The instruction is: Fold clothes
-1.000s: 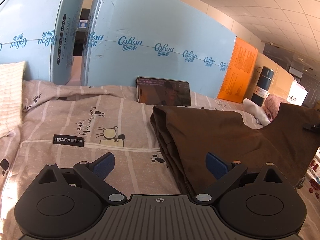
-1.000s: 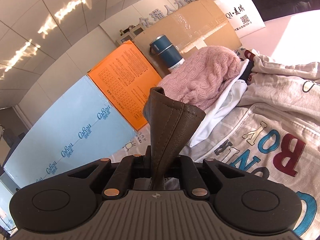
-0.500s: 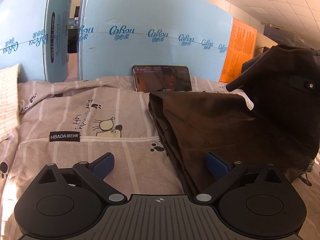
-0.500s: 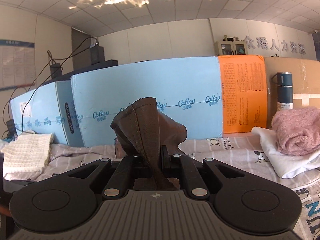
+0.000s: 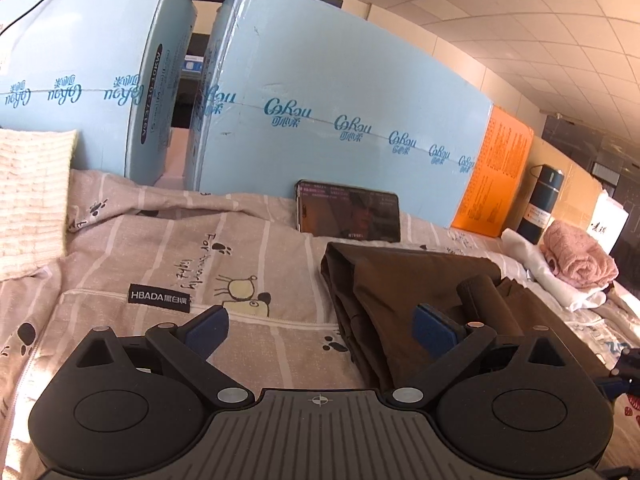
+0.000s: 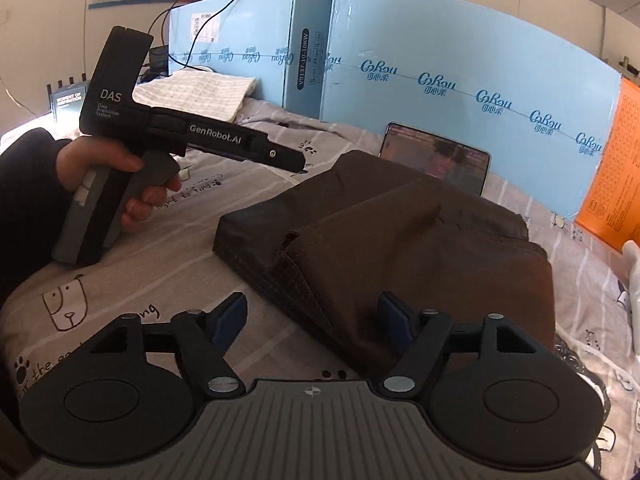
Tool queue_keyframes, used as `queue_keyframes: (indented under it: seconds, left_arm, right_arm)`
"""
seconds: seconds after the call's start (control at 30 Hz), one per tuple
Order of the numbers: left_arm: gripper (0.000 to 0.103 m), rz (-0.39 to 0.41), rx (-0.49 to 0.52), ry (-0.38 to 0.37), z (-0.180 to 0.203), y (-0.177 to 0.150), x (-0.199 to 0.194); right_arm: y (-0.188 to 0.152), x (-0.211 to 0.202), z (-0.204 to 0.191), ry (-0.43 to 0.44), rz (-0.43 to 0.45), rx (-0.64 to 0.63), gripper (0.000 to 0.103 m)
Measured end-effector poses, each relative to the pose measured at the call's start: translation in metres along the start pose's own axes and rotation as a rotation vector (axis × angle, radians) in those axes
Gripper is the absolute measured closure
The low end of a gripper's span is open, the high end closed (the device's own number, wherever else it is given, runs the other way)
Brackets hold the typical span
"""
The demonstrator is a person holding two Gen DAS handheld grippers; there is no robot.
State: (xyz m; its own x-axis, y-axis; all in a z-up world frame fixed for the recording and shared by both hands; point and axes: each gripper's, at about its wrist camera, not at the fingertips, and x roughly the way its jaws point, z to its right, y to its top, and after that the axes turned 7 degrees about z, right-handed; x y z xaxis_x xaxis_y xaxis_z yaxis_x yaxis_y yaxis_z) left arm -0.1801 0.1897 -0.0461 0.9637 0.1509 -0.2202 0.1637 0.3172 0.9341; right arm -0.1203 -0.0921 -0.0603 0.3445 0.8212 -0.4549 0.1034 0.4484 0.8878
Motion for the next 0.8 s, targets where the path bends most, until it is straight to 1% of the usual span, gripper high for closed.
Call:
queue_keyframes:
  seconds: [0.03,0.07,0.13,0.17,0.2,0.23,0.27,0.3,0.33,0.4,0.47,0.5,0.57,0.63,0.67,0.8]
  left_arm:
    - [0.003,0.019,-0.025,-0.030,0.002,0.003,-0.002]
    - [0.003,0.036,-0.051,-0.061,0.003,0.007,-0.004]
    - [0.003,0.069,-0.103,-0.123,0.007,0.014,-0.008]
    - [0.003,0.060,-0.133,-0.171,0.011,0.016,-0.007]
    - [0.003,0.033,-0.154,-0.221,0.017,0.018,-0.003]
    - [0.003,0.004,-0.173,-0.271,0.023,0.019,0.001]
    - [0.003,-0.034,-0.190,-0.302,0.029,0.019,0.008]
    - [0.003,-0.072,-0.207,-0.329,0.036,0.018,0.015]
    - [0.003,-0.114,-0.221,-0.337,0.042,0.016,0.023]
    - [0.003,-0.200,-0.230,-0.301,0.052,0.011,0.038]
    - [0.003,-0.288,-0.231,-0.252,0.060,0.005,0.052]
    - [0.003,-0.332,-0.227,-0.221,0.063,0.002,0.058]
    - [0.003,-0.364,-0.209,-0.188,0.069,-0.002,0.064]
    - [0.003,-0.392,-0.190,-0.158,0.074,-0.006,0.069]
    - [0.003,-0.406,-0.181,-0.143,0.077,-0.008,0.071]
    - [0.005,-0.405,-0.003,-0.115,0.099,-0.014,0.073]
  right_arm:
    - [-0.001,0.001,0.001,0.024,-0.006,0.015,0.027]
    - [0.001,-0.002,0.003,0.034,0.010,0.024,0.027]
    - [0.008,-0.019,0.017,0.063,0.096,0.068,0.027]
    - [0.012,-0.027,0.024,0.074,0.141,0.093,0.023]
    - [0.014,-0.037,0.035,0.061,0.195,0.131,0.019]
    - [0.017,-0.048,0.047,0.048,0.248,0.170,0.011]
    - [0.019,-0.057,0.059,0.034,0.299,0.208,0.009]
    - [0.018,-0.061,0.069,0.012,0.335,0.239,0.008]
    - [0.016,-0.064,0.080,-0.008,0.368,0.275,0.007]
    - [0.007,-0.062,0.108,-0.010,0.404,0.395,0.006]
    - [-0.006,-0.049,0.132,0.014,0.377,0.535,0.006]
    - [-0.012,-0.042,0.139,0.021,0.354,0.581,0.006]
    - [-0.021,-0.030,0.152,0.016,0.287,0.659,0.006]
    - [-0.023,-0.022,0.154,-0.022,0.232,0.683,0.006]
    - [-0.024,-0.020,0.153,-0.033,0.223,0.685,0.006]
    - [-0.027,-0.019,0.150,-0.058,0.195,0.672,0.006]
